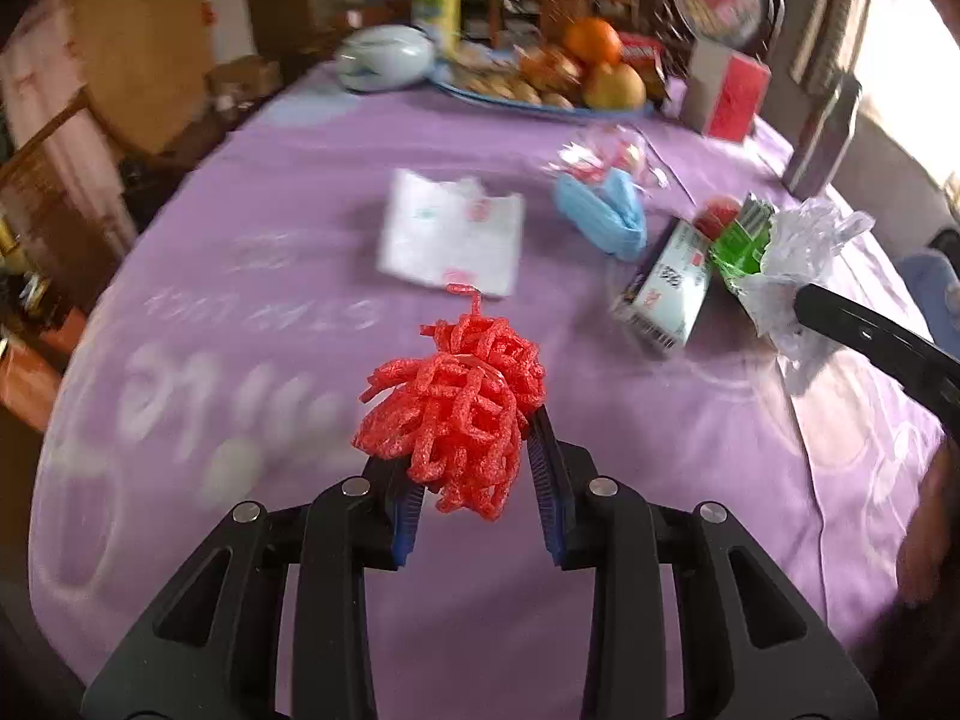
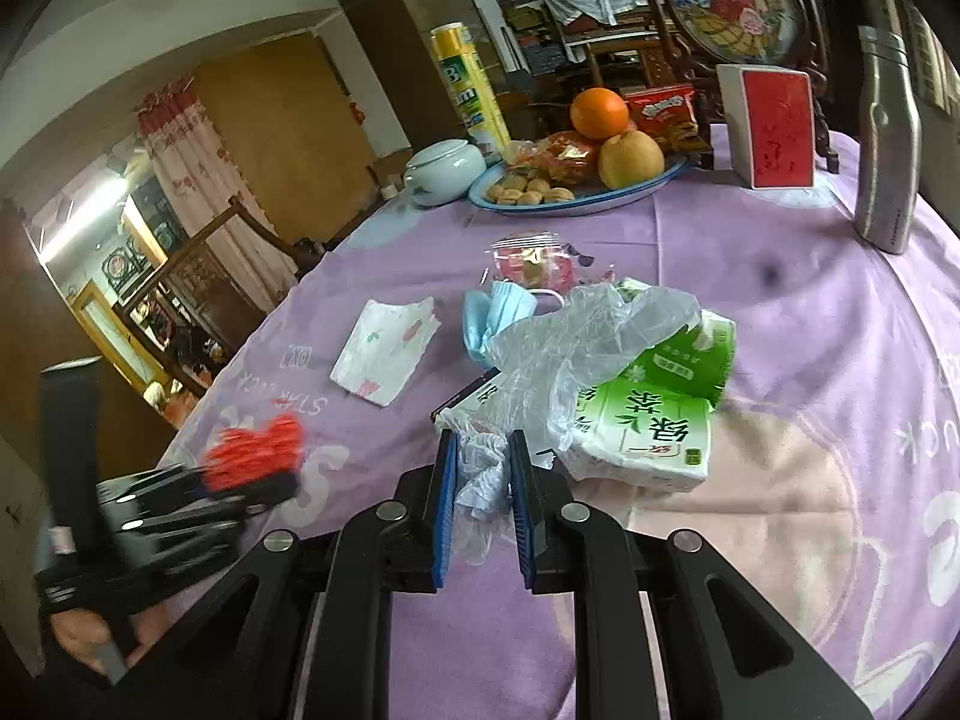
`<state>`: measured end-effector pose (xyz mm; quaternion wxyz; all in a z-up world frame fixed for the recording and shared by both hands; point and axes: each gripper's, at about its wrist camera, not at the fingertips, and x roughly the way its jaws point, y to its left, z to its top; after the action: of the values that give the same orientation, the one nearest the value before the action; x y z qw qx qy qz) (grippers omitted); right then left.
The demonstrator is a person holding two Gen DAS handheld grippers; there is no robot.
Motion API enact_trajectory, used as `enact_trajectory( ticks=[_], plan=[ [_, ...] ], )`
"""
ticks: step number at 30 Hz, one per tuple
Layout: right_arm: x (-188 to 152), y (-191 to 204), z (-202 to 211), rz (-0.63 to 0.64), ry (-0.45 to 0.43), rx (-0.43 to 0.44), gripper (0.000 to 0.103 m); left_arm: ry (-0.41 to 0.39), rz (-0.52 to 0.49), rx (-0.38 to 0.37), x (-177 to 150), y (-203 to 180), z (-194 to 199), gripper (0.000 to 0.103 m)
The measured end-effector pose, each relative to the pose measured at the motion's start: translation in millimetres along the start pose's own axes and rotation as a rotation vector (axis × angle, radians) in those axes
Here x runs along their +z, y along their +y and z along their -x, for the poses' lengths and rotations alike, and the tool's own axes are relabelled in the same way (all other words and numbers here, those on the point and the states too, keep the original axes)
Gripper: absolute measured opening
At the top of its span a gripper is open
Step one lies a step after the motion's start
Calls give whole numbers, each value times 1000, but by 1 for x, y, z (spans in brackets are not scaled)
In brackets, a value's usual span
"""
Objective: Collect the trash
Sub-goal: 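Carry the red net and white bag over the red basket with both grippers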
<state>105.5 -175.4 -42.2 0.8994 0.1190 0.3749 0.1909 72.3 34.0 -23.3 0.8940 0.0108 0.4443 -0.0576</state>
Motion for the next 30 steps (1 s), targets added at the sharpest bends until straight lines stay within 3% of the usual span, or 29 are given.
enact_trajectory(
  ticks=[11, 25, 30],
  plan=[
    [-11, 40, 4, 119, 15, 16, 17, -48, 192, -2, -66, 66, 57, 33],
    [-53, 149, 32, 316, 73, 182, 17, -127, 269, -16, -112, 107, 109, 33],
    [-78, 205, 25, 407, 126, 283, 17, -154, 314, 37, -142, 133, 135, 33]
  ],
)
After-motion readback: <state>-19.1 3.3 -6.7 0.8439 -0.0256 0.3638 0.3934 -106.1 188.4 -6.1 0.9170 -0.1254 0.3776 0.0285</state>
